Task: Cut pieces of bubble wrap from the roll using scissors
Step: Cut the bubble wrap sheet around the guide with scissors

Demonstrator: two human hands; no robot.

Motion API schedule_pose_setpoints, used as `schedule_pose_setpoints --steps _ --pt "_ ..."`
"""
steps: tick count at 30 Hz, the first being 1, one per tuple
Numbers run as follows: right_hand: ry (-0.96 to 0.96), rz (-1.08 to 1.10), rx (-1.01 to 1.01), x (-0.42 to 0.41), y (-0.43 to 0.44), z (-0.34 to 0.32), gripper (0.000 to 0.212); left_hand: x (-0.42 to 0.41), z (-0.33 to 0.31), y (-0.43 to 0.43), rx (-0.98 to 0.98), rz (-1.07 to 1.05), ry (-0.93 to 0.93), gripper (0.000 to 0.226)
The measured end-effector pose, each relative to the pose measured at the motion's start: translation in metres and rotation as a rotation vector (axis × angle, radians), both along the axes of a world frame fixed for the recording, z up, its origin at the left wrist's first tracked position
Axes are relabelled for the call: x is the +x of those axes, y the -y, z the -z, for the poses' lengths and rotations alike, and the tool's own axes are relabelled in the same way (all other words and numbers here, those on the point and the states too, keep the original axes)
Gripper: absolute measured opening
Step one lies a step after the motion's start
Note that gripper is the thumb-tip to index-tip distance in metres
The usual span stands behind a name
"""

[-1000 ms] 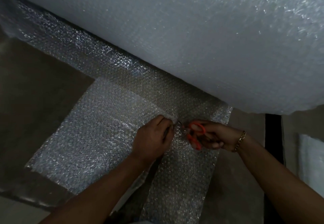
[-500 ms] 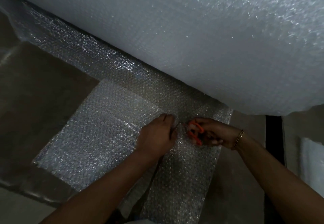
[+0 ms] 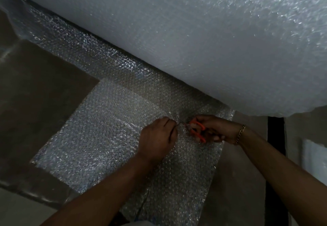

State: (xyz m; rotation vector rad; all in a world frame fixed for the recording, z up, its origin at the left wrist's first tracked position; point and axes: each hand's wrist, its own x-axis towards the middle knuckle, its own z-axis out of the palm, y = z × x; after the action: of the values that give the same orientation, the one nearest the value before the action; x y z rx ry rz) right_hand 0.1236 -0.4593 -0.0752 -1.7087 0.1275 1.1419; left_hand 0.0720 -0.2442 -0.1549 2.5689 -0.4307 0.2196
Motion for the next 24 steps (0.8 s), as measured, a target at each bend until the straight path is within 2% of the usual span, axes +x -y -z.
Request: schedule_pose_setpoints --steps 3,8,13,18,24 --pt "0.018 -0.014 -0.002 0.003 0.0 0.003 0.061 0.0 0.0 0.0 0.008 0.0 0.004 0.016" --pt "0.045 -0.041 -0.011 0.007 0.002 0.006 0.064 0.001 0.001 0.0 -0.017 0.0 -0.002 0.018" --pt "0.037 -0.028 -0.007 0.008 0.004 0.009 0.046 0.0 0.004 0.0 -0.034 0.004 -0.011 0.018" --pt "0.068 -0.028 -0.044 0.006 0.005 0.01 0.052 0.0 0.002 0.0 -0.03 0.0 -0.014 0.018" --pt "0.078 -0.011 -0.061 0.002 0.008 0.012 0.043 0.0 0.003 0.0 -0.031 -0.005 -0.01 0.016"
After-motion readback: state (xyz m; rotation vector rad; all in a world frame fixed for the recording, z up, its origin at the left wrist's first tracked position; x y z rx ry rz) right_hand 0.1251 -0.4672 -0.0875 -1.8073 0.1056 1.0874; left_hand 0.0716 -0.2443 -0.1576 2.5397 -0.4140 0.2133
